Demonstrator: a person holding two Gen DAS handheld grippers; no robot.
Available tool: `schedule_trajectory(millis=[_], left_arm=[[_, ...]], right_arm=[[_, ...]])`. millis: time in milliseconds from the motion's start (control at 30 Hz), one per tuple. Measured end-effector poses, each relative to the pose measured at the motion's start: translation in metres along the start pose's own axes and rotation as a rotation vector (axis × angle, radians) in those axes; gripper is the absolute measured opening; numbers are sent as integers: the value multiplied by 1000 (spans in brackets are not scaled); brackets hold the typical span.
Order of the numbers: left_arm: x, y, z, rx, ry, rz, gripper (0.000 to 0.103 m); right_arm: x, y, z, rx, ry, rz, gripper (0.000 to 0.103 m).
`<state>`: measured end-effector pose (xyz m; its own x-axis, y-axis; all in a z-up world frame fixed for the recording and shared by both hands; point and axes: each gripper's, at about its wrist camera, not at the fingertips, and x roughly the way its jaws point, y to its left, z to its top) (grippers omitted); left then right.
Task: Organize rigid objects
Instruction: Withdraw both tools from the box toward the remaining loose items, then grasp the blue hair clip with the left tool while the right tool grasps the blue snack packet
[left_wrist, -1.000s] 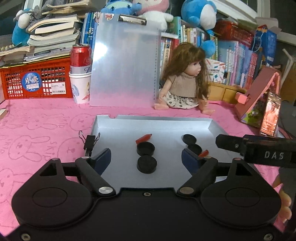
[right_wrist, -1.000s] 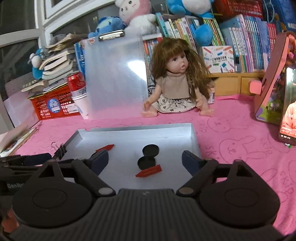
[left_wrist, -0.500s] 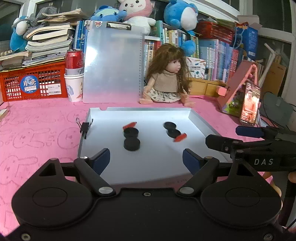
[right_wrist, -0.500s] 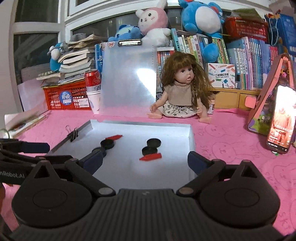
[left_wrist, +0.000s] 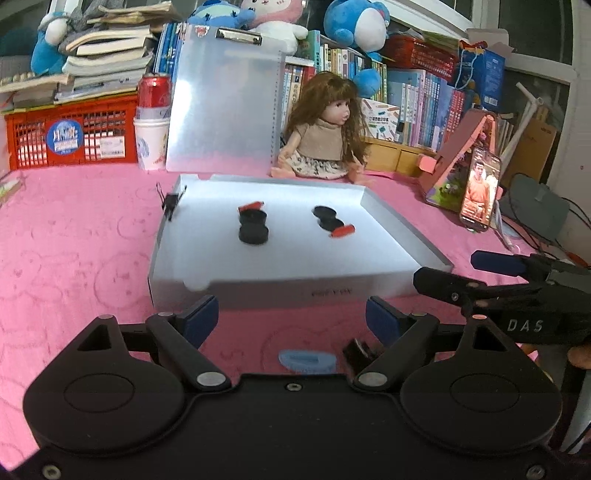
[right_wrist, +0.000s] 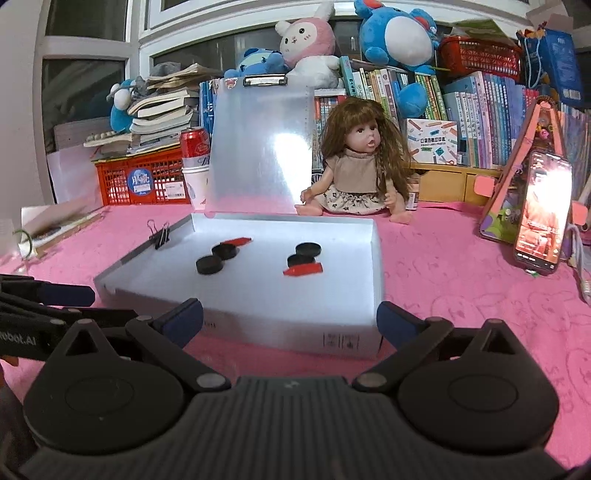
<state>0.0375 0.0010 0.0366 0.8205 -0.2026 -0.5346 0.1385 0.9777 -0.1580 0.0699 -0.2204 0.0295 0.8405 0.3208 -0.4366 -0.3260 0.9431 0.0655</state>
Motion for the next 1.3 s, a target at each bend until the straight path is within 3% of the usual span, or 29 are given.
schedule_trajectory(millis=[467,900,1133,1300], left_arm=[[-10,-8,-38,22,44,-22,87],[-9,-4,-46,-15,11,41,86],[-2,-4,-43,-15,-2,66,72],[1,-5,-42,-14,-1,65,69]], right_arm=[[-24,13,-36,-58,-35,-23,103],[-23,8,-52,-29,-24,-67,103],[-20,9,-53,-13,-25,-68,103],[-18,10,-52,-20,-22,-55,100]])
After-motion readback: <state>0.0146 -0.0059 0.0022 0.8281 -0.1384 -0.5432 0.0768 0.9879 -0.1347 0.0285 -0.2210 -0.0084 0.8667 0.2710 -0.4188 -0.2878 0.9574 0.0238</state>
